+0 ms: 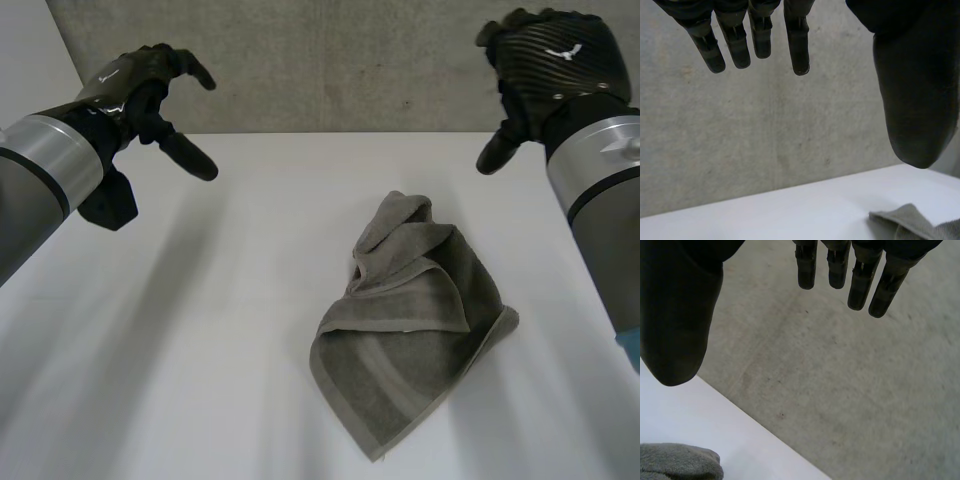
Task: Fold the towel.
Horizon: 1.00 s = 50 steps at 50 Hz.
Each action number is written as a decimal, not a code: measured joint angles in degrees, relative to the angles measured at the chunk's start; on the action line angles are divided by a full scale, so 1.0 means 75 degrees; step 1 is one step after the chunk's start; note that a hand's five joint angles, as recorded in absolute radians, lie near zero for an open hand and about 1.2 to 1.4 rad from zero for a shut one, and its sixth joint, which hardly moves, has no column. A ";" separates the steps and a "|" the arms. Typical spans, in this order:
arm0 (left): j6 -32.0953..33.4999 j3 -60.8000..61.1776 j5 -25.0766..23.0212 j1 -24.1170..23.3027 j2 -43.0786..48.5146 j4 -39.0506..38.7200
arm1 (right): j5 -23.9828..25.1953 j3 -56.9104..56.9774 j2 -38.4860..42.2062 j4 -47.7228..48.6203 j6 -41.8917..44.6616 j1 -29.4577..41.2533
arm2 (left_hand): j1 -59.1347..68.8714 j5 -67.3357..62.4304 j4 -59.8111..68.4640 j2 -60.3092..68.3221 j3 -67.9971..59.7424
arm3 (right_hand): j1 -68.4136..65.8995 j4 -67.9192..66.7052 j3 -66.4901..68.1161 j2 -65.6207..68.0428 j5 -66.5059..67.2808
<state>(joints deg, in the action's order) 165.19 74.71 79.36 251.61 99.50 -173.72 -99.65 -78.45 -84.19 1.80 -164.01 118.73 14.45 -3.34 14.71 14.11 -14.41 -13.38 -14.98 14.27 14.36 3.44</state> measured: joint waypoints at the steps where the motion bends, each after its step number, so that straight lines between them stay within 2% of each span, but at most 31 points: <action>1: 0.0055 -0.0044 0.0118 -0.0035 0.0015 0.0094 | -0.0003 -0.0004 0.0014 -0.0009 -0.0153 -0.0078 | 0.0000 0.0000 0.0000 0.0000 0.0000 | 0.0001 0.0000 0.0000 0.0000 0.0000; 8: 0.0935 -0.0268 0.1386 -0.0594 0.0249 0.0794 | 0.0243 0.0196 0.0419 -0.0403 -0.1005 -0.0577 | 0.0000 0.0000 -0.0002 -0.0001 0.0001 | 0.0002 0.0001 -0.0001 0.0000 0.0000; 13: 0.1523 -0.0282 0.1776 -0.1081 0.0381 0.0897 | 0.0758 0.0327 0.0720 -0.0754 -0.1095 -0.0683 | 0.0000 0.0000 -0.0002 -0.0002 0.0001 | 0.0003 0.0001 -0.0001 0.0000 0.0000; 23: 0.1702 -0.0272 0.1794 -0.1302 0.0385 0.0877 | 0.1316 0.0268 0.0812 -0.0892 -0.1066 -0.0718 | -0.0001 0.0000 -0.0008 -0.0009 0.0014 | 0.0003 0.0001 -0.0001 0.0000 0.0000; 50: 0.0867 -0.0289 0.1755 -0.0975 0.0244 0.0843 | 0.1239 0.0170 0.0715 -0.0858 -0.1100 -0.1206 | -0.0001 0.0000 -0.0009 -0.0011 0.0014 | 0.0004 0.0001 -0.0002 -0.0001 0.0000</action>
<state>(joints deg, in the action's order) 171.69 72.54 92.52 244.30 101.33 -167.40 -90.36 -77.18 -78.82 -4.64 -172.26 109.68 14.45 -3.34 14.65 14.03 -14.30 -13.34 -14.97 14.26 14.35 3.44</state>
